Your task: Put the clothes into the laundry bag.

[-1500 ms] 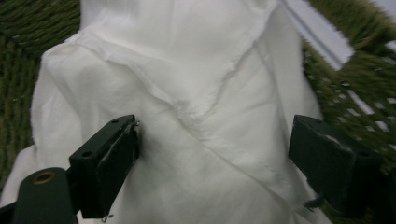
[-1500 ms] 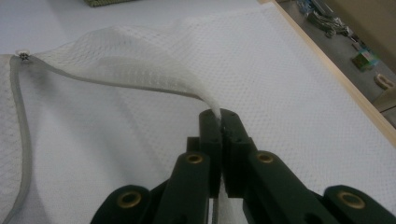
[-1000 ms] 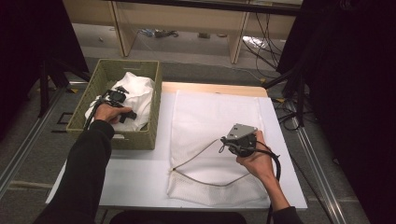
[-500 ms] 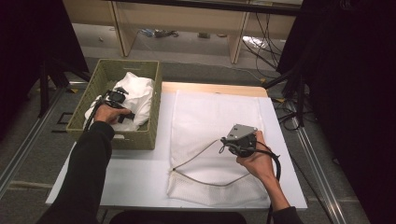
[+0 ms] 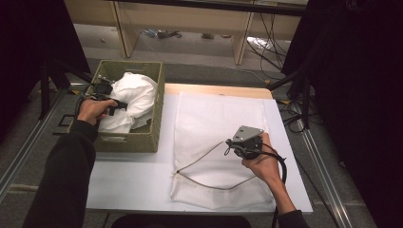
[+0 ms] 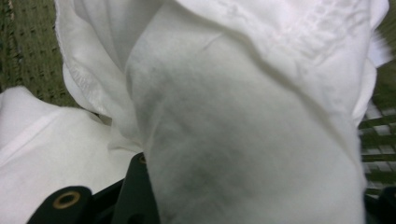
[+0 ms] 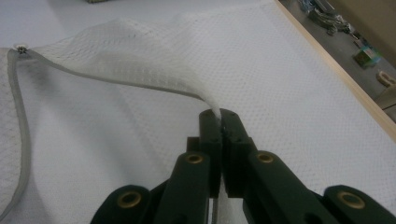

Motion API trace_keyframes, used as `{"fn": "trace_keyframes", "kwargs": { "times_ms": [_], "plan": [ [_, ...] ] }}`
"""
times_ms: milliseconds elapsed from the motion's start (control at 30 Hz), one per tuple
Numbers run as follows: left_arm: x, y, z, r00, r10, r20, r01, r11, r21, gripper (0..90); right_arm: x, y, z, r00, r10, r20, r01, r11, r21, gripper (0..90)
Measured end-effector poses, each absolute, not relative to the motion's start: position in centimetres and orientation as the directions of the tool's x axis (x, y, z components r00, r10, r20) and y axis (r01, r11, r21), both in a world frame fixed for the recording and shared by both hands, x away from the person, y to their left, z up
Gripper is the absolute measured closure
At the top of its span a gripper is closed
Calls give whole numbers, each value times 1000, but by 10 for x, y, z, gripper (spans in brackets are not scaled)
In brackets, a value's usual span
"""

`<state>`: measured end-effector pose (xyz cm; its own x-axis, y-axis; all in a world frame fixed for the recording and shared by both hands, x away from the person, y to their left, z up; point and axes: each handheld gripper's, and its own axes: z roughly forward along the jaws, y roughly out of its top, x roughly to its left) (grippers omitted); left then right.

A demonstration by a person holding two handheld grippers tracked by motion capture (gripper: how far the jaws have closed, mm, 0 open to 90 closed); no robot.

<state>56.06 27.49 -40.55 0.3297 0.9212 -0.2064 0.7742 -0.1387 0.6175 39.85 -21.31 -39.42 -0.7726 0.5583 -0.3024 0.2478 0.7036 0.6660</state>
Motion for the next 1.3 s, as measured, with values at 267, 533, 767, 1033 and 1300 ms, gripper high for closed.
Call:
{"fn": "trace_keyframes", "kwargs": {
  "times_ms": [267,533,767,1033,1300],
  "plan": [
    [544,281,-347,371,898,-236,683,-92,724,623,399,-214,-394,-768,563,-305,250,702,667,897],
    [523,279,-305,435,858,-272,633,-77,770,621,397,-215,-394,-761,578,-294,266,692,671,897],
    [499,272,-274,521,819,-241,580,-133,804,622,400,-215,-394,-772,545,-328,224,716,661,897],
    [468,264,-242,601,752,-271,524,-114,844,622,398,-214,-395,-763,568,-309,255,704,663,897],
    [447,256,-232,654,702,-281,512,-138,848,622,400,-215,-394,-769,554,-318,236,710,664,897]
  ]
}}
